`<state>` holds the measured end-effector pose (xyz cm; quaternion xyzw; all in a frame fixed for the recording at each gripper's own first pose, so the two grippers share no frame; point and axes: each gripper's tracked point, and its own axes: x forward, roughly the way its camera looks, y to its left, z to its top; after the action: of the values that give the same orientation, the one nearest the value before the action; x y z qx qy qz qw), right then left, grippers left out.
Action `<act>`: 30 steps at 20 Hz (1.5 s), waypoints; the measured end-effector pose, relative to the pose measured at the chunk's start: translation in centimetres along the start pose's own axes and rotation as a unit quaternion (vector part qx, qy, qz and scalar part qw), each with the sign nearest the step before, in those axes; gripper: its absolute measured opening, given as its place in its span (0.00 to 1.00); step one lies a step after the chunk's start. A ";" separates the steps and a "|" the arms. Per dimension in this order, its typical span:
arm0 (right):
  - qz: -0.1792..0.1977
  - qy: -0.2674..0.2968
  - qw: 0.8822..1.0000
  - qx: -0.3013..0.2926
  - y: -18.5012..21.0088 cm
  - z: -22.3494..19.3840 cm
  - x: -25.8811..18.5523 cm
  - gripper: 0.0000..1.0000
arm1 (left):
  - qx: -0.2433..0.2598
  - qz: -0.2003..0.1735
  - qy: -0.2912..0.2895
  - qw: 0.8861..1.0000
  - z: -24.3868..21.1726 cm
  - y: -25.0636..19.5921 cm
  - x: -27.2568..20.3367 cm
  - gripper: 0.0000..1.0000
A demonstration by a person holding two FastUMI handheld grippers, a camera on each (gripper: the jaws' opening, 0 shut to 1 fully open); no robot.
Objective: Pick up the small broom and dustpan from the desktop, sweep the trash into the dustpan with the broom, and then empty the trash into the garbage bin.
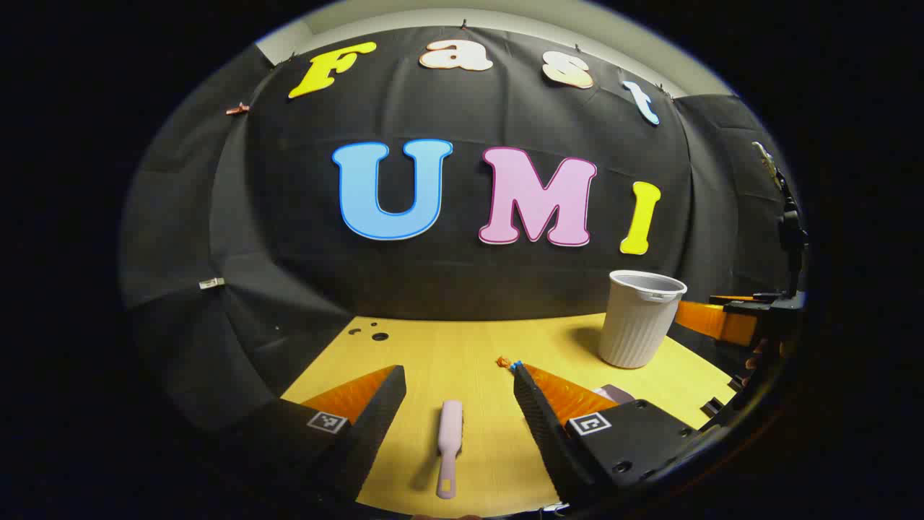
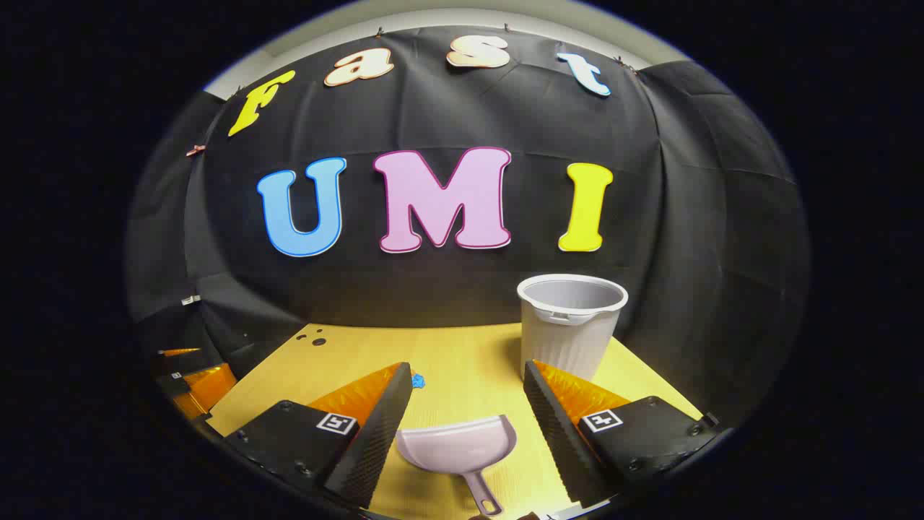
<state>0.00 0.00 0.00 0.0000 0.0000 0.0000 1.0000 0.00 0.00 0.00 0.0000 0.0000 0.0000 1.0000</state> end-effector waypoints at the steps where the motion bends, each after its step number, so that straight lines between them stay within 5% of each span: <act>1: 0.008 -0.001 1.000 -0.001 0.4 0.2 0.2 0.97 | 0.007 0.009 0.008 1.000 -0.7 0.4 0.5 0.96; 14: 0.058 0.051 0.996 -0.035 2.3 -3.3 1.2 0.97 | -0.009 -0.007 0.053 0.999 -3.9 0.3 3.3 0.96; 24: 0.051 0.105 0.993 -0.014 1.6 -5.9 3.1 0.97 | -0.034 -0.003 0.116 0.993 -7.8 2.0 4.6 0.96; 30: 0.041 0.146 0.988 -0.011 1.1 -8.0 3.6 0.97 | -0.064 -0.009 0.193 0.979 -12.3 2.3 6.2 0.96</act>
<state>3.57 1.08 -8.05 -0.0107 0.1462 0.0408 0.9883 6.18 2.33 -12.28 -0.0639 0.1933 -0.0093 0.9790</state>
